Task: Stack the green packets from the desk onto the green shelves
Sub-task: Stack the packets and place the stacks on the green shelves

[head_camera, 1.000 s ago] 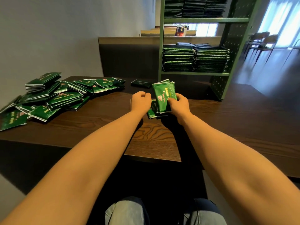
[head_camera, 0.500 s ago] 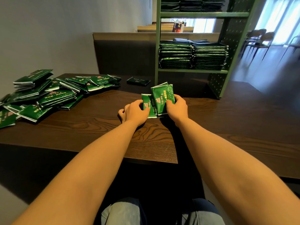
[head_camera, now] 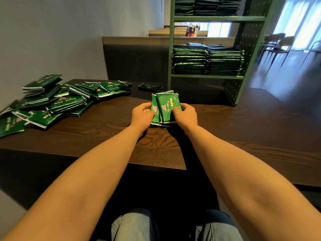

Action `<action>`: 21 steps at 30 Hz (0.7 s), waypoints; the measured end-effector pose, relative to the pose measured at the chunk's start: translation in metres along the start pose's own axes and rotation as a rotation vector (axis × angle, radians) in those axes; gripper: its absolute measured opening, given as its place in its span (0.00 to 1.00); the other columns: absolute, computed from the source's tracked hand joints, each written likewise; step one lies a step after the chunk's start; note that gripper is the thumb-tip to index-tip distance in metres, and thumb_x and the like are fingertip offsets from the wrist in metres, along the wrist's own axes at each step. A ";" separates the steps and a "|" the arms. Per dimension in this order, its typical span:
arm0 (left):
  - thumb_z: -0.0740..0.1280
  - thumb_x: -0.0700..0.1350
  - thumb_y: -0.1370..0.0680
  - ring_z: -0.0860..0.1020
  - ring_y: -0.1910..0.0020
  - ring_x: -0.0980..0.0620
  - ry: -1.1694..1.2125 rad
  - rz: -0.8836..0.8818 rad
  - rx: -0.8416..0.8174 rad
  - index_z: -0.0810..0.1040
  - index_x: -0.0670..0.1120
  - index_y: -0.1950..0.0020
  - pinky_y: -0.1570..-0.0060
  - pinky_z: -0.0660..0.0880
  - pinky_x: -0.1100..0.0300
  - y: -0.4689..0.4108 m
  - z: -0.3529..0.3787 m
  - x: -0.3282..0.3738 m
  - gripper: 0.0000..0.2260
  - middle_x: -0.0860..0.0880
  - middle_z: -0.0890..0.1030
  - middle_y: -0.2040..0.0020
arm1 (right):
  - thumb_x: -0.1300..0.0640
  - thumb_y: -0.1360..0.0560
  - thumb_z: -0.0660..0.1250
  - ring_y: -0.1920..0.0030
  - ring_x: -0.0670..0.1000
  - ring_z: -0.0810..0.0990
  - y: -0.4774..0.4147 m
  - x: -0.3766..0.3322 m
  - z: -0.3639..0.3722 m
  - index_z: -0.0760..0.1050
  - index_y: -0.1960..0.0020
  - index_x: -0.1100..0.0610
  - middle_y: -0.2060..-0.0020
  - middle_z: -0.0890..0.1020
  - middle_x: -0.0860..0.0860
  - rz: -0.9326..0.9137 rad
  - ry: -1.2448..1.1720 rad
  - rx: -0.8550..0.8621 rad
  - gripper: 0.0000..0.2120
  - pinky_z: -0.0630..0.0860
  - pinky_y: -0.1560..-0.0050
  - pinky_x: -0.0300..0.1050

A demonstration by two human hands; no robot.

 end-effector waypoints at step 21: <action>0.65 0.46 0.20 0.75 0.43 0.48 -0.371 0.003 0.014 0.79 0.44 0.38 0.48 0.68 0.60 -0.051 -0.016 0.020 0.13 0.48 0.78 0.45 | 0.60 0.20 0.68 0.59 0.53 0.82 -0.039 -0.019 0.032 0.76 0.45 0.61 0.57 0.82 0.55 0.264 -0.278 -0.169 0.06 0.79 0.52 0.50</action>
Point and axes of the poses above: each hand's wrist, its own y-axis away from the middle knuckle, its own z-axis out of the palm, x = y × z, the point moved 5 cm from there along -y, towards the middle knuckle
